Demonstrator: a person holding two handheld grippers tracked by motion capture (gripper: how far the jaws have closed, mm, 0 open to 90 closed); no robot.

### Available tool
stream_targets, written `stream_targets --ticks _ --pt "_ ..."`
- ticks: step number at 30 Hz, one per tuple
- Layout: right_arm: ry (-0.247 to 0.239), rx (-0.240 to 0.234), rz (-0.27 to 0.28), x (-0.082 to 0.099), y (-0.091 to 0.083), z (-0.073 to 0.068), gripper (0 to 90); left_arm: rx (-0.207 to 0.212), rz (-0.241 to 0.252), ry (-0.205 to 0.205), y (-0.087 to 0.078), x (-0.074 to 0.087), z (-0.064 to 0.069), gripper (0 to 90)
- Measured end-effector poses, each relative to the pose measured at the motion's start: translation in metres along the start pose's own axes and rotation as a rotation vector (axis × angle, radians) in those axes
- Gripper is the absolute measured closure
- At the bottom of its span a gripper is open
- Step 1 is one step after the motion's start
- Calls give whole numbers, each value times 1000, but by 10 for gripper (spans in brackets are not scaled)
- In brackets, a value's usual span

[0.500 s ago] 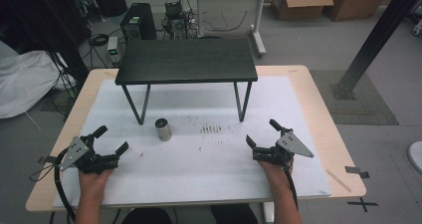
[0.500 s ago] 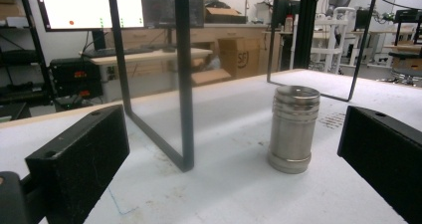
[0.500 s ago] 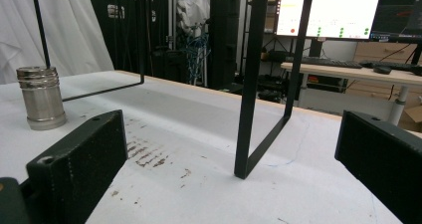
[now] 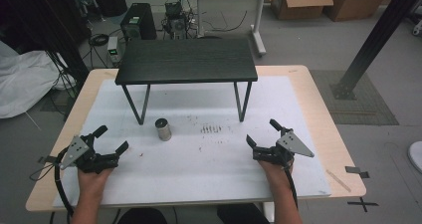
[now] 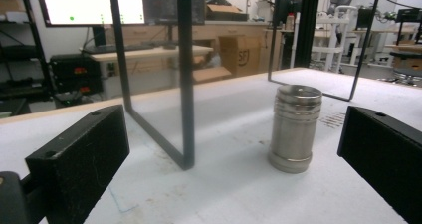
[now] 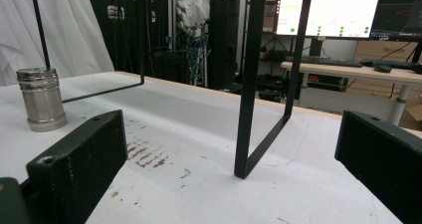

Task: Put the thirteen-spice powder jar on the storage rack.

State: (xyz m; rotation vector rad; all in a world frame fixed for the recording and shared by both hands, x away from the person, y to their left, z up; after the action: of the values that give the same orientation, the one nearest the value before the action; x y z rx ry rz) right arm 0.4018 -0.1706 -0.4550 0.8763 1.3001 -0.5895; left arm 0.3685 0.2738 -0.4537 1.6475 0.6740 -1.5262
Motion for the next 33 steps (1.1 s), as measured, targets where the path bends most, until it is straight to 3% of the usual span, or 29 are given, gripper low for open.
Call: stream_targets --ticks 2,5,6,12,19,23,33 --pt "-1 -1 0 0 0 0 0 24 16 -10 1 -7 3 2" --pt "-1 -1 0 0 0 0 0 74 37 -62 7 -21 10 2" --pt "-1 -1 0 0 0 0 0 74 37 -62 7 -21 10 2" --pt "1 1 1 0 0 0 0 164 -9 -54 28 -38 28 2" --pt "2 2 3 0 0 0 0 198 -66 -48 46 -40 38 2" --pt "5 2 3 0 0 1 0 195 -76 -54 52 -40 39 2" --pt "10 3 4 0 0 1 0 204 -163 -42 67 -27 44 2"
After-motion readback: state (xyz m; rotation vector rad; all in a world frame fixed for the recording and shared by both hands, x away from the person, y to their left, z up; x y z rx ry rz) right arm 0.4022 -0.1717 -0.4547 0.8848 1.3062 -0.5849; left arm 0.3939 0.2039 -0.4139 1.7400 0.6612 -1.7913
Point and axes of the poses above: each handheld gripper's, and its own axes: y roughly forward along the jaws, x roughly out of its underside, z roughly to its right, the point moved 10 cm from there along y, roughly forward along the jaws, and after that the axes turned 13 degrees about z, right-handed, at the moved point
